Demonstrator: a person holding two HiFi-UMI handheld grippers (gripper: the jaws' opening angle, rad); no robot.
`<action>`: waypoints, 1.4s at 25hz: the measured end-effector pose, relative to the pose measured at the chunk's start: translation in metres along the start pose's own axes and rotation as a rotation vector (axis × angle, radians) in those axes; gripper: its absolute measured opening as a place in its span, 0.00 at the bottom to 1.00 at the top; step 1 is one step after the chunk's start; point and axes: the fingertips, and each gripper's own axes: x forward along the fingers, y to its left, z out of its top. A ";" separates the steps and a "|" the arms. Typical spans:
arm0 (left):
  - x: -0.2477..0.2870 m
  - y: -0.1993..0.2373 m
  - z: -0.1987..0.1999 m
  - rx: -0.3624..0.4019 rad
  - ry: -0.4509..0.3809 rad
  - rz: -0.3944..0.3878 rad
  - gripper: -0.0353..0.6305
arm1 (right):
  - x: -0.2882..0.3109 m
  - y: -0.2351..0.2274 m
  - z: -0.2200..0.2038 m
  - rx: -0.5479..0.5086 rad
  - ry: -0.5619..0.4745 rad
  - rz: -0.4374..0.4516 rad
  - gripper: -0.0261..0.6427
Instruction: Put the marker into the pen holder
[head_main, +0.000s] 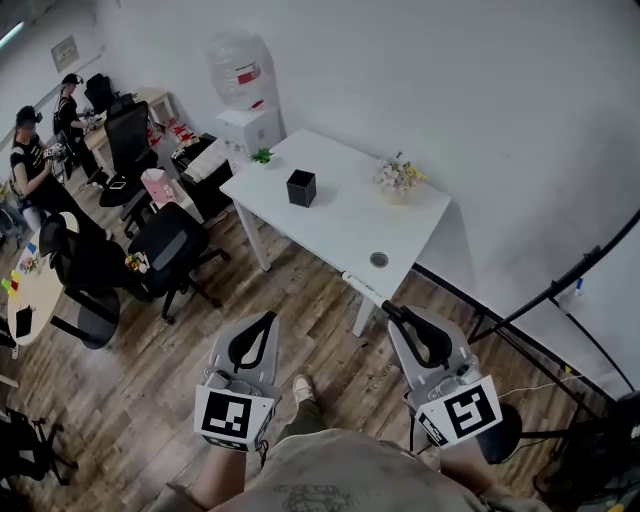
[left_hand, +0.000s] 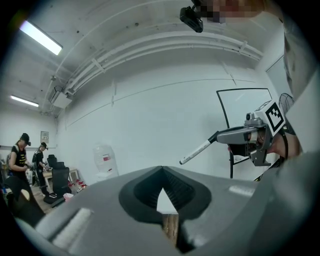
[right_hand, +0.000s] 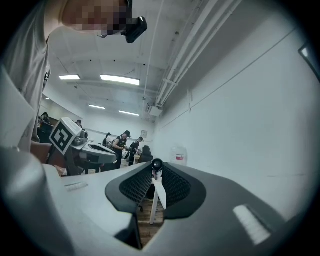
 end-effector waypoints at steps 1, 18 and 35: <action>0.007 0.011 0.000 -0.002 -0.002 -0.003 0.05 | 0.013 -0.001 0.001 -0.002 0.002 0.000 0.18; 0.097 0.193 -0.025 -0.028 0.020 -0.040 0.05 | 0.218 0.006 0.008 -0.012 0.040 -0.004 0.18; 0.208 0.263 -0.053 -0.057 0.054 -0.050 0.05 | 0.344 -0.067 -0.038 -0.012 0.119 0.002 0.18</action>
